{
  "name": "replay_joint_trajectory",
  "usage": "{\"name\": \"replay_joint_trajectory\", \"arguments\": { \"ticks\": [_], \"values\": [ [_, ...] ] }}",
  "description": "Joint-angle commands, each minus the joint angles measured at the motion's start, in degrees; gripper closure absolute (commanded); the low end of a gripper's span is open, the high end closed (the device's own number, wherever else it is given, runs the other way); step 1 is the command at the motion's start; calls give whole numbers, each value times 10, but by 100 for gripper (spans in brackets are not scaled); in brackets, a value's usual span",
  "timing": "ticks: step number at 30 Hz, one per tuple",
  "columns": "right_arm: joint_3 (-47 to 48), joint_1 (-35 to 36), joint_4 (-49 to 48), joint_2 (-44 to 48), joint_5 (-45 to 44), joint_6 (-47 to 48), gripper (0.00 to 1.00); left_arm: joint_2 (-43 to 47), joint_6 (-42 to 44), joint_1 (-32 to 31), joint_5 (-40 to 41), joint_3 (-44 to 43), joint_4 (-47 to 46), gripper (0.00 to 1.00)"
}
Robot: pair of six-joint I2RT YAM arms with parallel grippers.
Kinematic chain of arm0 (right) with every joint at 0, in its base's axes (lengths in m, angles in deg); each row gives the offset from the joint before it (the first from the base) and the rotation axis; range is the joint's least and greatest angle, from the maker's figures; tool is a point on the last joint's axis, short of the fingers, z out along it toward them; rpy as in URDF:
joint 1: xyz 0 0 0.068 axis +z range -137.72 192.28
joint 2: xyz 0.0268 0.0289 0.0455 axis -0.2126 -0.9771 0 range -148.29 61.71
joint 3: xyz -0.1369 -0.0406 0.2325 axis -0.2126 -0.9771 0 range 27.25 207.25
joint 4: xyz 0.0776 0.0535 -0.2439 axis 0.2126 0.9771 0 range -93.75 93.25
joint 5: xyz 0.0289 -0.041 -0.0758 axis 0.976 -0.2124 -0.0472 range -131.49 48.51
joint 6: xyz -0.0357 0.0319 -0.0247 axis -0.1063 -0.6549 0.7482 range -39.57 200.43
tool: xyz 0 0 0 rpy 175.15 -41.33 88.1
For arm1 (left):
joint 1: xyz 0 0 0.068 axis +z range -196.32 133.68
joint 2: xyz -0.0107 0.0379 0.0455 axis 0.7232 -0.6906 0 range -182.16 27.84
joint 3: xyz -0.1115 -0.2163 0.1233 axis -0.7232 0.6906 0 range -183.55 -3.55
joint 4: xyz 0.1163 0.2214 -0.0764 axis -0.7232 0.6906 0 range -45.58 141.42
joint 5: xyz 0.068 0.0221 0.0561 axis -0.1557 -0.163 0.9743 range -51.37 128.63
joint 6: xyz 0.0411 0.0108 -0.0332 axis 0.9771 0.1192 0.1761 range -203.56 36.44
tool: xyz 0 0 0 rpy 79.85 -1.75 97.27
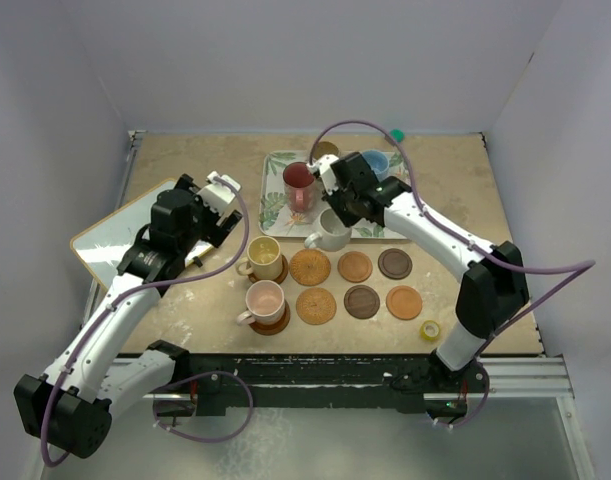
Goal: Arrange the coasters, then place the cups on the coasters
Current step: Pick up the cup from the tray, then place the cup on the coaster.
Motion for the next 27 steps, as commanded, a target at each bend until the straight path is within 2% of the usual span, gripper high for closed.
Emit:
{"name": "replay_joint_trajectory", "arguments": {
  "ticks": [1, 12, 27],
  "values": [
    [-19, 30, -39, 41, -1, 0, 100, 3, -4, 9, 22, -5, -34, 7],
    [-37, 91, -70, -5, -28, -19, 100, 10, -16, 21, 27, 13, -50, 7],
    [-16, 101, -67, -62, -42, -33, 100, 9, -10, 22, 20, 31, -54, 6]
  ]
}}
